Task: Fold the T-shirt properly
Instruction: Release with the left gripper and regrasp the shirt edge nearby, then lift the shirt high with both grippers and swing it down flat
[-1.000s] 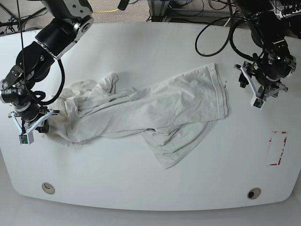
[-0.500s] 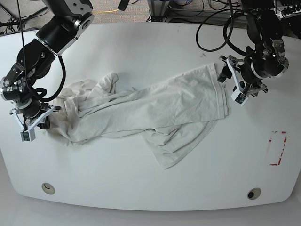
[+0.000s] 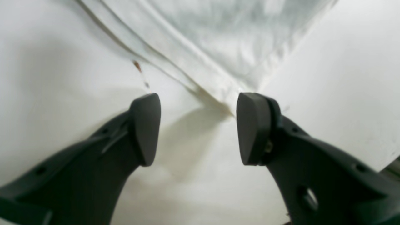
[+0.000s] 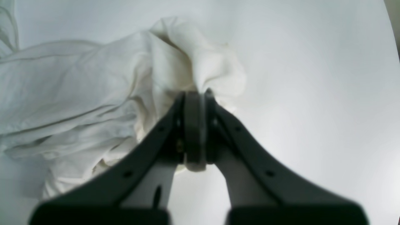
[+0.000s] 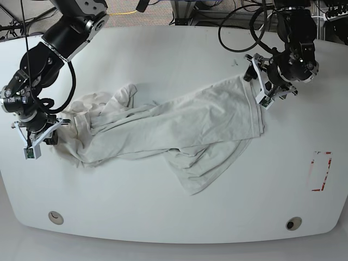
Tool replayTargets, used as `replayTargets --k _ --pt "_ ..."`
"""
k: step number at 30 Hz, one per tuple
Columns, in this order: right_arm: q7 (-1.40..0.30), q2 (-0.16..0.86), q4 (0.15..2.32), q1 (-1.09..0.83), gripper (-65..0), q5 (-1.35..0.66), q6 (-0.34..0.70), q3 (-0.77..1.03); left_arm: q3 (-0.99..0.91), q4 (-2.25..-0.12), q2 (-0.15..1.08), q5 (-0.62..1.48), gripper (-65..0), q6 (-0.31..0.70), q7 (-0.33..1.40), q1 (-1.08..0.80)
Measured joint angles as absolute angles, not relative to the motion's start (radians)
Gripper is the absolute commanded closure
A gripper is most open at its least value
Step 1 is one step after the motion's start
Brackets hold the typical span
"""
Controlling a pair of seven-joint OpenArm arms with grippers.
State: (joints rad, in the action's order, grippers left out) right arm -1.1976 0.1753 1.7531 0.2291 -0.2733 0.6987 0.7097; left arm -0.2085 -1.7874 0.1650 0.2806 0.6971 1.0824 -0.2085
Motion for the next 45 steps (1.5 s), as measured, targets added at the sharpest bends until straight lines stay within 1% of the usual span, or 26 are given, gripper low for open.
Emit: replayTargets --k 10,13,15,16,20,21,29,35,42,45 --pt "-1.198 0.176 1.753 0.223 0.0 -0.27 0.699 0.712 -0.192 -1.697 0.162 0.308 -36.0 0.697 1.033 -0.192" --pt "-1.189 0.176 1.753 0.208 0.0 -0.276 0.699 0.709 -0.195 -1.673 0.144 0.312 -35.8 0.697 1.017 -0.186" --pt "-1.191 0.175 1.753 0.2 0.0 -0.273 0.699 0.71 -0.195 -1.66 0.138 0.312 -33.7 0.697 1.002 -0.175" --pt "-1.193 0.175 1.753 0.199 0.0 -0.273 0.699 0.71 -0.195 -1.656 0.136 0.312 -29.3 0.697 1.001 -0.171" --pt "-1.192 0.175 1.753 0.191 0.0 -0.274 0.699 0.712 -0.189 -1.648 0.13 0.311 -3.8 0.697 0.992 -0.17" --pt "-1.187 0.175 1.754 0.184 0.0 -0.277 0.699 0.711 -0.184 -1.648 0.127 0.307 0.0 0.697 0.985 -0.173" --pt "-1.191 0.175 1.786 0.111 0.0 -0.274 0.699 0.712 -0.204 -1.645 0.11 0.282 0.0 0.699 0.892 -0.186" --pt "-1.191 0.175 1.805 0.064 0.0 -0.279 0.699 0.709 -0.347 -1.747 0.097 0.296 0.0 0.696 0.904 -0.173" --pt "-1.198 0.18 1.788 0.081 0.0 -0.275 0.699 0.7 -0.357 -1.877 0.099 0.313 0.0 0.698 0.935 -0.054" --pt "-1.201 0.181 1.754 0.131 0.0 -0.269 0.699 0.701 -0.358 -1.916 0.13 0.308 0.0 0.701 1.01 0.009"
